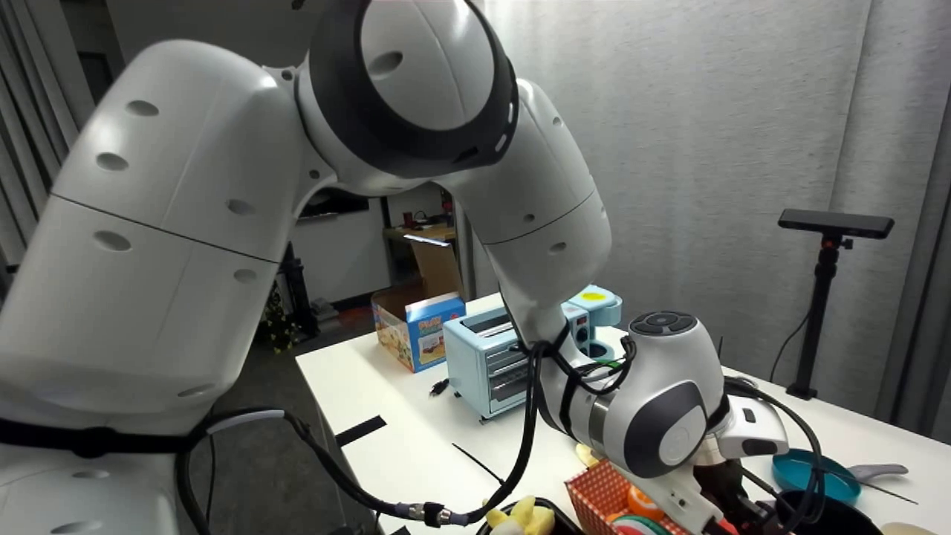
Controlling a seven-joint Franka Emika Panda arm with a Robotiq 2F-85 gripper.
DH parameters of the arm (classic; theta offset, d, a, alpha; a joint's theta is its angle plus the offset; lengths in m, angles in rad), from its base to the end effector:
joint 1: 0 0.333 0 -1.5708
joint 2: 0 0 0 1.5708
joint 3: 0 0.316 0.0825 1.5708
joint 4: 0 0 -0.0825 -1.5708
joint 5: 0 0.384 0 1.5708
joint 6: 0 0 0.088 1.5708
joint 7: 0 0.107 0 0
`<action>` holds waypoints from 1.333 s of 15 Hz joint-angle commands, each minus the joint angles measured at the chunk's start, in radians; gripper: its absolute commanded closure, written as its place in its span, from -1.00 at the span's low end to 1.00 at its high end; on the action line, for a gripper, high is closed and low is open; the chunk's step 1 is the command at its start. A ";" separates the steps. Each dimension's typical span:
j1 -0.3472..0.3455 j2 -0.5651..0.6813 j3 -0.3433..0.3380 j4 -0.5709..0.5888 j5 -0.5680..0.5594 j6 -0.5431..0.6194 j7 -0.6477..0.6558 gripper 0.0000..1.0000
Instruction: Place the banana toy and orange toy on the black tray
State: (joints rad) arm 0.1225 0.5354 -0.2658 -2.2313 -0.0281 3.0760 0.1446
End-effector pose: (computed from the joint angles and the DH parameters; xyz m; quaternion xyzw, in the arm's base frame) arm 0.5631 -0.0806 0.1704 0.9796 -0.0994 0.1617 0.0664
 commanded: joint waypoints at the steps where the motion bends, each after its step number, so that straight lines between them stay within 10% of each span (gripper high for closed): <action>1: 0.009 0.014 -0.019 0.038 0.012 -0.045 0.031 0.19; 7: 0.031 -0.038 -0.040 -0.006 -0.004 -0.058 0.050 0.97; 20: 0.133 -0.371 -0.046 -0.296 -0.071 -0.048 0.018 0.93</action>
State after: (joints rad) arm 0.2304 0.2856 -0.2871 -2.4316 -0.0690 3.0437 0.1683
